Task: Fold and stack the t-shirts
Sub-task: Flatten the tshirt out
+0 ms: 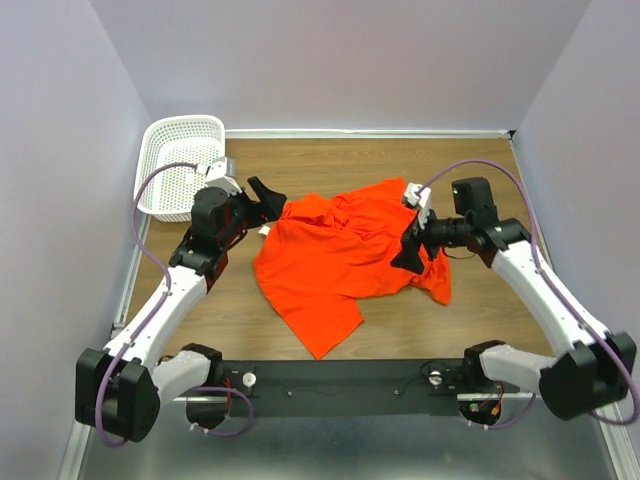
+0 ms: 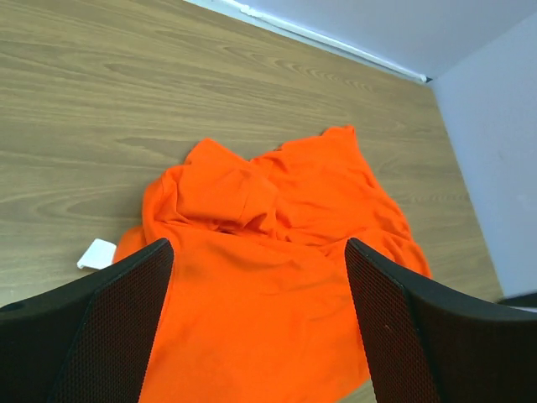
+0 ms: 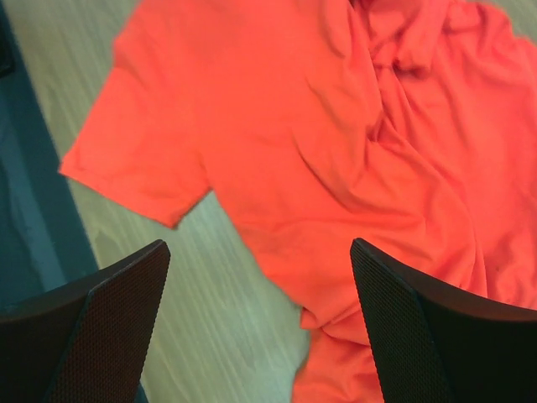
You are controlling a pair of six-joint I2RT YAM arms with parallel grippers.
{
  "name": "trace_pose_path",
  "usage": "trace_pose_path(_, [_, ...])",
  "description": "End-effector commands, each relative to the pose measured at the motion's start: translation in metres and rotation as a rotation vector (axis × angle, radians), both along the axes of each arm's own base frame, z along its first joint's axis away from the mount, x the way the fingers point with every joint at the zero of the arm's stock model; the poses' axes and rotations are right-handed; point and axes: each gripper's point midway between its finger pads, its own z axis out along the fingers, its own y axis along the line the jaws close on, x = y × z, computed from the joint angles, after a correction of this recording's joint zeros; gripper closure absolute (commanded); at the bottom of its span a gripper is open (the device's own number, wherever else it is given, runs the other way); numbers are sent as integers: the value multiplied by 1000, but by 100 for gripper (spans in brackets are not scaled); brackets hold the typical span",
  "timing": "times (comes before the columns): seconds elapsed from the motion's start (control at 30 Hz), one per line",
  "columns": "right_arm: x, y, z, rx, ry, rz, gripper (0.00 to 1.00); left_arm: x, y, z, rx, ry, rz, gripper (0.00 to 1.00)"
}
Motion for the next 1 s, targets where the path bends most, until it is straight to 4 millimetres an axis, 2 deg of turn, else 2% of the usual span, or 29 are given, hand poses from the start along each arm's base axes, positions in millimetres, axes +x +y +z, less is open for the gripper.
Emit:
trace_pose_path(0.0, [35, -8, -39, -79, 77, -140, 8, -11, -2, -41, -8, 118, -15, 12])
trace_pose_path(0.03, [40, -9, -44, -79, 111, -176, 8, -20, -7, -60, -15, 169, -55, 12])
trace_pose_path(0.07, [45, -10, -47, -84, 116, -199, 9, -25, -11, -69, -25, 198, -78, 12])
trace_pose_path(0.1, [55, -14, -51, -94, 116, -245, 9, -38, -18, -86, -53, 250, -123, 16])
trace_pose_path(0.17, [65, -26, -57, -140, 105, -314, 9, -49, -29, -96, -90, 270, -171, 22])
trace_pose_path(0.27, [66, -52, -67, -187, 95, -388, 9, -73, -45, -114, -136, 337, -236, 24])
trace_pose_path(0.3, [59, -65, -76, -224, 92, -413, 9, -84, -57, -115, -131, 346, -279, 24])
trace_pose_path(0.4, [45, -99, -94, -355, 57, -433, 8, -100, -70, -124, -107, 390, -314, 25])
trace_pose_path(0.43, [37, -106, -96, -409, 13, -374, 7, -106, -77, -125, -84, 394, -326, 25])
trace_pose_path(0.47, [-8, -118, -123, -531, 66, -201, 8, -124, -84, -147, -34, 472, -312, 25])
trace_pose_path(0.5, [-10, -119, -125, -532, 68, -199, 8, -124, -84, -147, -47, 482, -304, 25])
trace_pose_path(0.53, [-21, -118, -129, -532, 91, -158, 9, -129, -82, -159, -26, 525, -283, 25])
trace_pose_path(0.67, [-31, -112, -135, -522, 82, -53, 10, -132, -69, -188, 23, 645, -141, 25])
trace_pose_path(0.8, [-31, -108, -142, -515, 110, -14, 12, -141, -80, -193, 10, 694, -139, 26])
trace_pose_path(0.97, [-24, -111, -149, -535, 117, -15, 15, -139, -69, -201, 32, 723, -37, 27])
